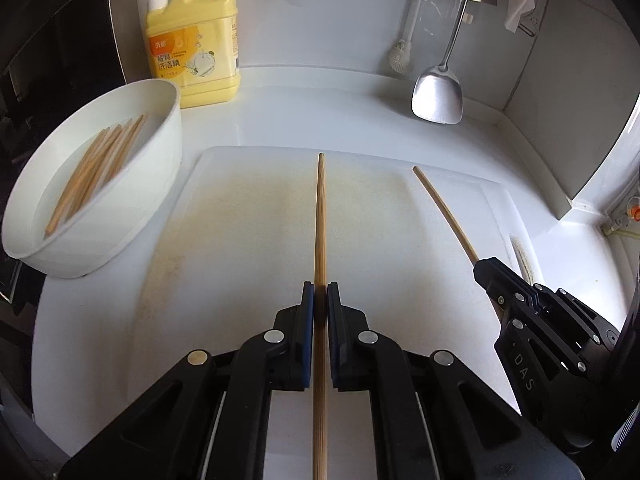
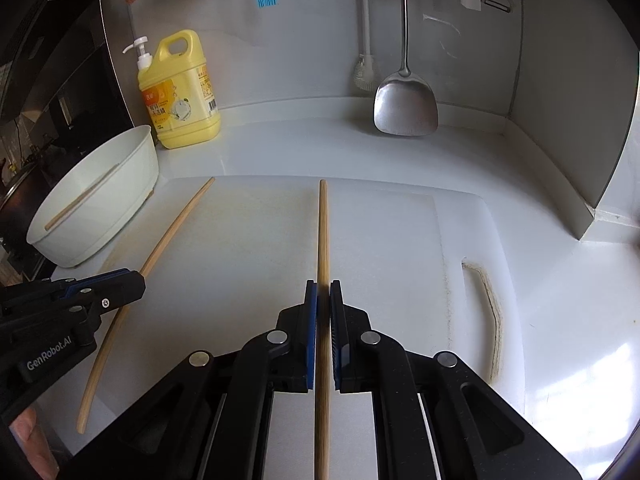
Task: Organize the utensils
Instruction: 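Carry both held chopsticks over the water basin and lower them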
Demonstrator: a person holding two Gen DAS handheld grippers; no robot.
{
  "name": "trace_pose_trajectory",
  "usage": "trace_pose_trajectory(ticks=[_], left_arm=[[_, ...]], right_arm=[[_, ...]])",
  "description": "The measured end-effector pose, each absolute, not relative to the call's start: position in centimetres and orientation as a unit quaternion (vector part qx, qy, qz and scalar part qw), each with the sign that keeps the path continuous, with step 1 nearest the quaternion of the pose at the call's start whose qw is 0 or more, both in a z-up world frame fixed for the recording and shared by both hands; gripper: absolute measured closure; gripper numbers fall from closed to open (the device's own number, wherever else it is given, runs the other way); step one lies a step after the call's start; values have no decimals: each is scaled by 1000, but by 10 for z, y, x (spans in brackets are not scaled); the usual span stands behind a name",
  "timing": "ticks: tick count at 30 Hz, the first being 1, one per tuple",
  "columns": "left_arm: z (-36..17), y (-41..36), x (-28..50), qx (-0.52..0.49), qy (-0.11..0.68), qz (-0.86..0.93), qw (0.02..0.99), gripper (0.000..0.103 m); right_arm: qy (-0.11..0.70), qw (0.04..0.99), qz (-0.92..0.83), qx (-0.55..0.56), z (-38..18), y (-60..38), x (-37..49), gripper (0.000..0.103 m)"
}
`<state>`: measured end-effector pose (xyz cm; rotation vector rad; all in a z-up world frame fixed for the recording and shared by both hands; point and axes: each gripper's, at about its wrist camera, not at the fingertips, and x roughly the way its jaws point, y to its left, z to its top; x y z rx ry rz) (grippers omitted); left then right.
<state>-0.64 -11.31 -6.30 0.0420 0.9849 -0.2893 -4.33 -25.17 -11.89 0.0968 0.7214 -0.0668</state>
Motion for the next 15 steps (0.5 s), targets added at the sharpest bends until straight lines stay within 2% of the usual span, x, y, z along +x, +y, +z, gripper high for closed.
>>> trace_pose_trajectory(ticks=[7,15], left_arm=[[-6,-60,-9,10,458,-104,883,96],[27,25,13,-20,443,-67,894,96]], right_arm=[[348,936,5,52,-74,-219,-50,97],[339,938,55,42,-35,-152,-17,97]])
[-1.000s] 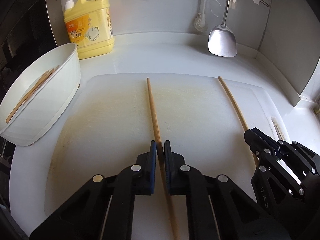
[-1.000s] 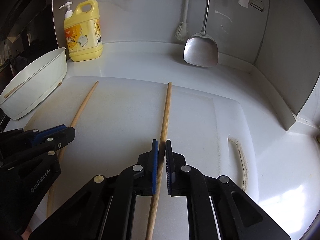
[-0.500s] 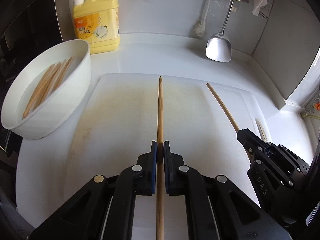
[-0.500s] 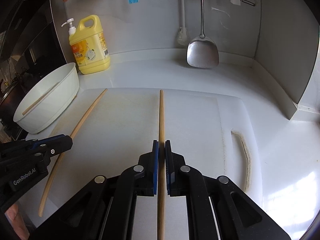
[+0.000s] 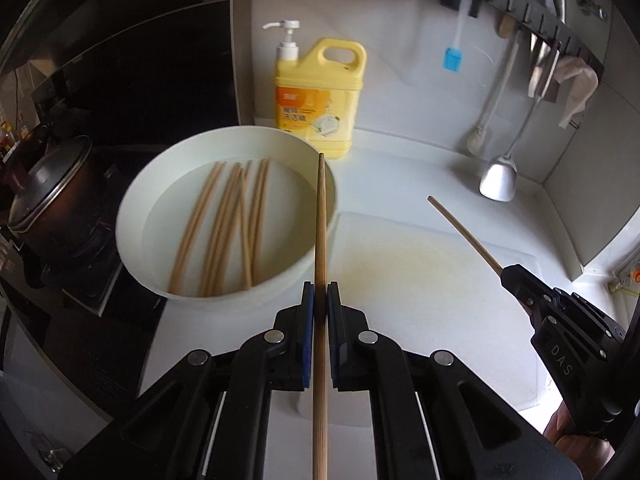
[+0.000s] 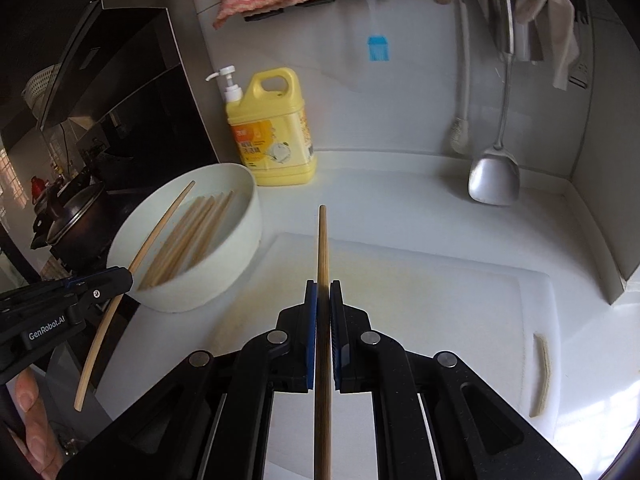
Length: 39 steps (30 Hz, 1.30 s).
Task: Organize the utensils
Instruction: 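Carry both held chopsticks over the water basin and lower them, then open the right tool while the left tool opens, dropping both chopsticks in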
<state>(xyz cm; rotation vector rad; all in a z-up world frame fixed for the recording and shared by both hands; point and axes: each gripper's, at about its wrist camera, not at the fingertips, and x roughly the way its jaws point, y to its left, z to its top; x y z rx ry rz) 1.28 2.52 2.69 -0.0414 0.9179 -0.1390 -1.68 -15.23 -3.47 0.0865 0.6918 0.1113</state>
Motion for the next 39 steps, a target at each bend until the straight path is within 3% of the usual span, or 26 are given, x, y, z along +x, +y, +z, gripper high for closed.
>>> trace_pose_trajectory(ticks=[12,28,30,31,32,33,34,35,39], left_arm=[[-9,150,110,-29,473,-51,879,96],[-49,175,167,-42,506,-42,860,96],[-52,175,169,-45,513,-35,856,94],[-54,176,170,-47,518,-30,853,83],[-53,178,170,-47,520,-25,852,69],[-51,181,168,-45,516,-19,855,60],[-48,183,165,-41,510,-10,859,43],[-45,185,161,-38,502,2,864,32],[-39,194,152,-45,505,29,861,20]], right_arm=[[366,924,104,46,-35,-9,100,97],[427,896,115,42,-70,38,177,97],[441,889,120,41,-72,38,181,92],[446,886,119,41,-72,37,181,77],[444,888,113,39,-71,34,179,68],[437,892,111,37,-68,32,177,68],[435,893,111,33,-67,29,174,67],[435,893,114,30,-66,26,171,67],[438,891,116,30,-63,14,162,58]])
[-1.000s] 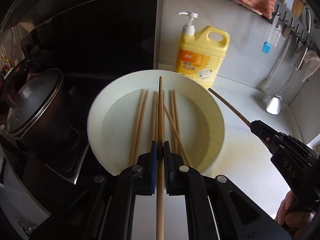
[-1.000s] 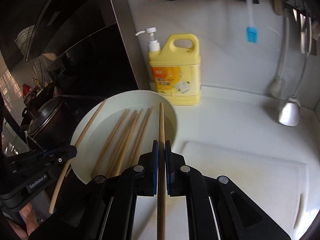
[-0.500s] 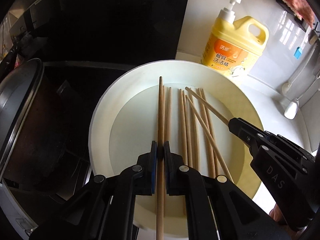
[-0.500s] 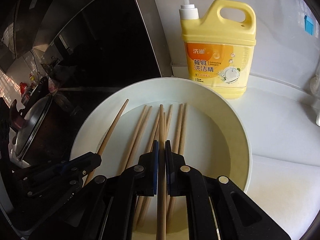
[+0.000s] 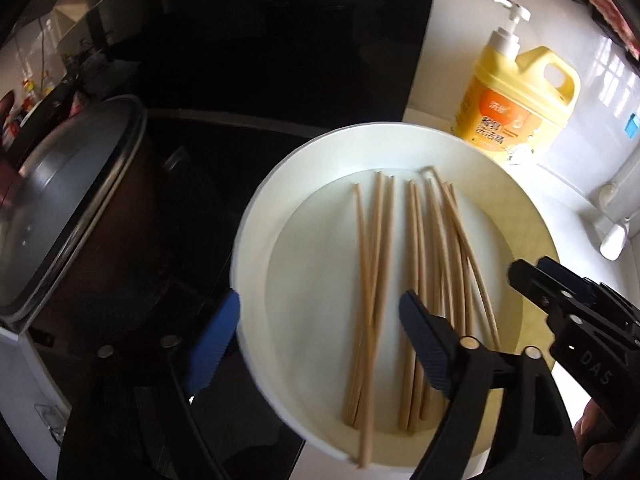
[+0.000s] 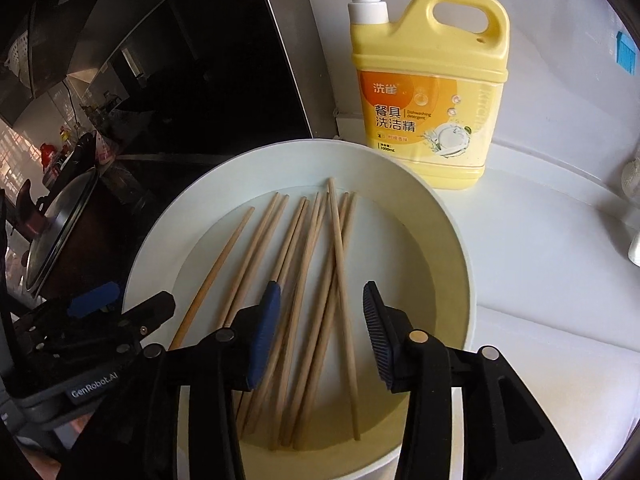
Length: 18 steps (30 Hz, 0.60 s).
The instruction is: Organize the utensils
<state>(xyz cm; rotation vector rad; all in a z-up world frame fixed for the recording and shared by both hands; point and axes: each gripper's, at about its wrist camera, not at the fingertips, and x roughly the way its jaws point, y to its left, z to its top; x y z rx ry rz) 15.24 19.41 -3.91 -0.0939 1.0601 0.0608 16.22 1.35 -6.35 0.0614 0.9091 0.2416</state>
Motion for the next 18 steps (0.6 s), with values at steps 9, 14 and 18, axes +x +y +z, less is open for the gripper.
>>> trace_pose_trajectory(ticks=[9,14,18], left_arm=[[-37,195,140,-57,521,52,850,15],[-31,189,132,-53,520,51,851,15],[-26,186,128,-52,516,52,853,15]], right_arm=[[436,891,125,35,-56,-3,144,52],[433,891,133,32,-51,-7,135,52],[431,891,139,28,-46,-6,130,51]])
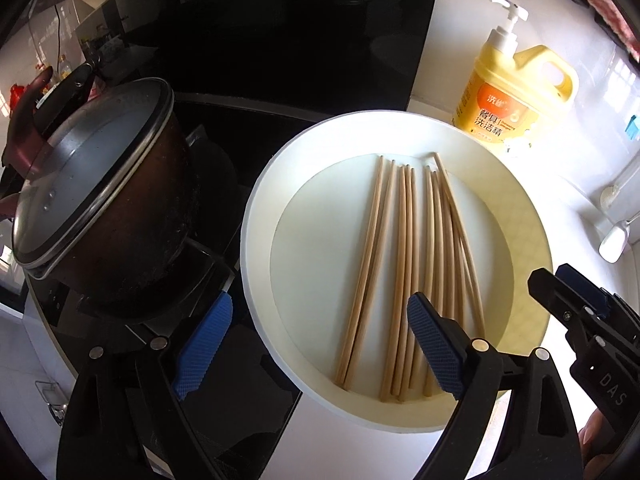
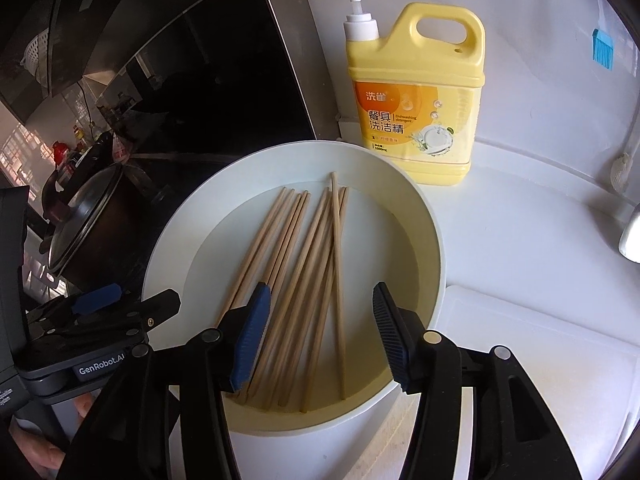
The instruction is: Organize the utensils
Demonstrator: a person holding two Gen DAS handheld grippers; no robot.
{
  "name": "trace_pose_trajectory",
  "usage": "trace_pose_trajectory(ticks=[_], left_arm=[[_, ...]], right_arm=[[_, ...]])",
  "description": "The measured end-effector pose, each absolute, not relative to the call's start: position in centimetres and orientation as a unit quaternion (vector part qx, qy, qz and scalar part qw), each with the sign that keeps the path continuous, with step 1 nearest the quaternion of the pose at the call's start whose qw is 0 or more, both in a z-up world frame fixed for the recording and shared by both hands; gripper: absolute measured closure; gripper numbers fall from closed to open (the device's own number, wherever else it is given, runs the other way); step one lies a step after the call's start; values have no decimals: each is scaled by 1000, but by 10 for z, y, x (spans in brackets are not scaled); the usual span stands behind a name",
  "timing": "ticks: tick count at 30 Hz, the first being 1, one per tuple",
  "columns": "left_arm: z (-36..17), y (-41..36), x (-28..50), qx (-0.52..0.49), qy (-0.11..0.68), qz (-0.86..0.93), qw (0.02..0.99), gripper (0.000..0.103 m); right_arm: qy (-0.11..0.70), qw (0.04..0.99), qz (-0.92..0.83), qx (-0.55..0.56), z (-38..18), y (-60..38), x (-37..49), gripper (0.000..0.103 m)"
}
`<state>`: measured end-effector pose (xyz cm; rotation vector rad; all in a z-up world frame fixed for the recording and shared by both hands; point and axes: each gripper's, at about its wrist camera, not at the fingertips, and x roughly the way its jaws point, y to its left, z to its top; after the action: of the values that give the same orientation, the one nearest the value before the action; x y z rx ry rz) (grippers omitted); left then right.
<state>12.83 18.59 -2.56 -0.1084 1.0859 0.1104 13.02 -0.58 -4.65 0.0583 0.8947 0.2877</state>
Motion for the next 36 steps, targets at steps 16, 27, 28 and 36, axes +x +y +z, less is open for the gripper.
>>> trace_pose_trajectory(ticks=[16,27,28,36], left_arm=[[15,184,100,-46,500,67,862,6],[29,186,95,-47,500,78,861,6],[30,187,95,-48,499,78,861,6],[36,187,90,-45,494,84,864,6]], right_arm=[[440,891,114,2,-23,6,114,34],[435,895,102,2,-6,3,103,34],[434,895,100,3,-5,3,102,34],[431,897,98,-3,1,5,99,34]])
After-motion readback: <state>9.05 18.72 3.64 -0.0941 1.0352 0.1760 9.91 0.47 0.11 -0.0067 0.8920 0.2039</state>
